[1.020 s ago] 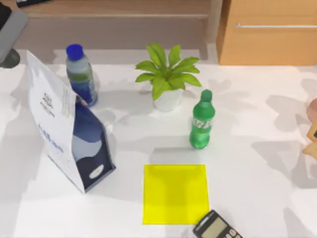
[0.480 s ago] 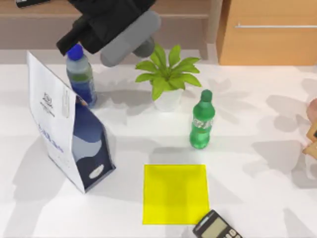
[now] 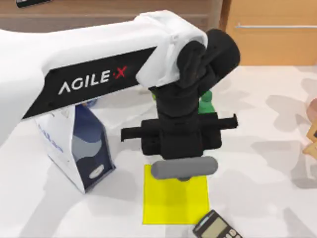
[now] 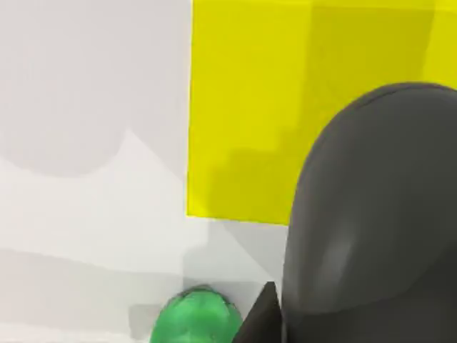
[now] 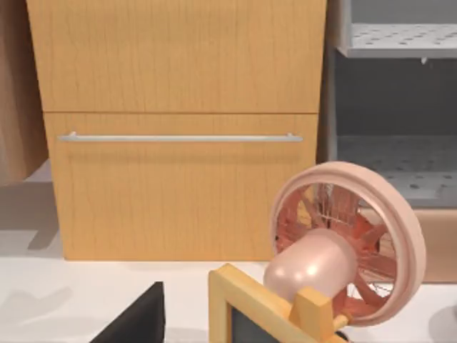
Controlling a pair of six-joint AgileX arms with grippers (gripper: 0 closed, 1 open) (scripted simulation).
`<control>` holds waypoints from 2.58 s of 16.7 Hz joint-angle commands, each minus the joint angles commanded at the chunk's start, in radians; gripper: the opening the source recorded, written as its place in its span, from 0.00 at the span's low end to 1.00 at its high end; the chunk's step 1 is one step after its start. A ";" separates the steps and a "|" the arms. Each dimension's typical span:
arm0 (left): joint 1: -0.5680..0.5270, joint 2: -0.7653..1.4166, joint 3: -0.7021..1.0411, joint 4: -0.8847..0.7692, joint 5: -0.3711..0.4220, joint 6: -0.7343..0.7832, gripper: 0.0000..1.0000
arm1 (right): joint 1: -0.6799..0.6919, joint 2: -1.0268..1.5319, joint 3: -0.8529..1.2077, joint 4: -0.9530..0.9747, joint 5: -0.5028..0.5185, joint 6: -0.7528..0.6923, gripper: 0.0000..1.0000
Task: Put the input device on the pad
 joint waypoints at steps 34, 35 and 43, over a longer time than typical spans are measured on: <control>-0.044 0.077 -0.154 0.160 -0.055 0.031 0.00 | 0.000 0.000 0.000 0.000 0.000 0.000 1.00; -0.044 0.077 -0.154 0.160 -0.055 0.031 0.00 | 0.000 0.000 0.000 0.000 0.000 0.000 1.00; -0.044 0.077 -0.154 0.160 -0.055 0.031 0.60 | 0.000 0.000 0.000 0.000 0.000 0.000 1.00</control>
